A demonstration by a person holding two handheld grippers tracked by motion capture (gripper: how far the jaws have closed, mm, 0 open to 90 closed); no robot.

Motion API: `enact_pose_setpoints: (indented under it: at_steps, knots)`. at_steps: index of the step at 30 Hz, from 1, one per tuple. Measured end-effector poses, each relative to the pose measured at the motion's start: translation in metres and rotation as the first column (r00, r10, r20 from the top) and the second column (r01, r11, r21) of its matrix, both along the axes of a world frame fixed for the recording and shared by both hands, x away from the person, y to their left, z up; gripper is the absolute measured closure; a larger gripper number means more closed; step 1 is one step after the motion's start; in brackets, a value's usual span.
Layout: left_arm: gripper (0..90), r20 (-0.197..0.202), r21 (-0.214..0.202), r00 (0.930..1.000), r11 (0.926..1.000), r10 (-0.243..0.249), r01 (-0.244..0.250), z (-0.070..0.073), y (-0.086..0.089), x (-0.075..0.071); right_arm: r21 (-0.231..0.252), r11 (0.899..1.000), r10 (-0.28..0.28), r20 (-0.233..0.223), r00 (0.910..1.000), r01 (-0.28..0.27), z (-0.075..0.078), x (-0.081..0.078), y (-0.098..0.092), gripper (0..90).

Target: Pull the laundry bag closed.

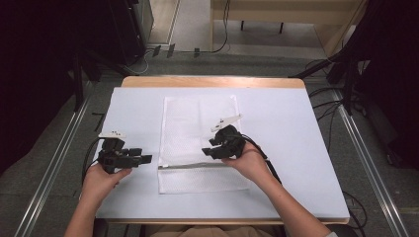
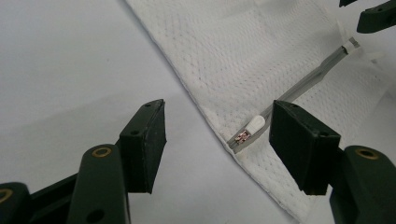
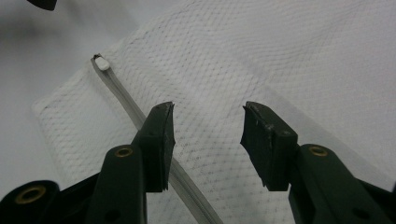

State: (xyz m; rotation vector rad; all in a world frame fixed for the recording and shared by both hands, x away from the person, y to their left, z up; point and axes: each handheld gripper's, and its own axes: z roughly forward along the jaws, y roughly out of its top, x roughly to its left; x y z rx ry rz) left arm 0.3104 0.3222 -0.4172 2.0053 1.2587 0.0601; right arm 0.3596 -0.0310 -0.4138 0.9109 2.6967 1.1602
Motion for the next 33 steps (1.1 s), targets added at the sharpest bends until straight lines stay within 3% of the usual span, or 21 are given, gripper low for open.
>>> enact_pose_setpoints:
  at_steps: [15,33]
  knots:
    - [36.9,-0.003,0.015,1.0000,0.9999,0.001,-0.001,-0.001,0.001,0.001,0.016,0.999,0.045,-0.033,0.9985,-0.045,0.000,-0.001,0.029,60.2]
    - [37.0,0.001,0.005,1.0000,0.9999,0.009,-0.009,-0.001,0.004,0.001,0.047,0.993,0.114,-0.087,0.9896,-0.111,-0.015,-0.011,0.063,70.3]
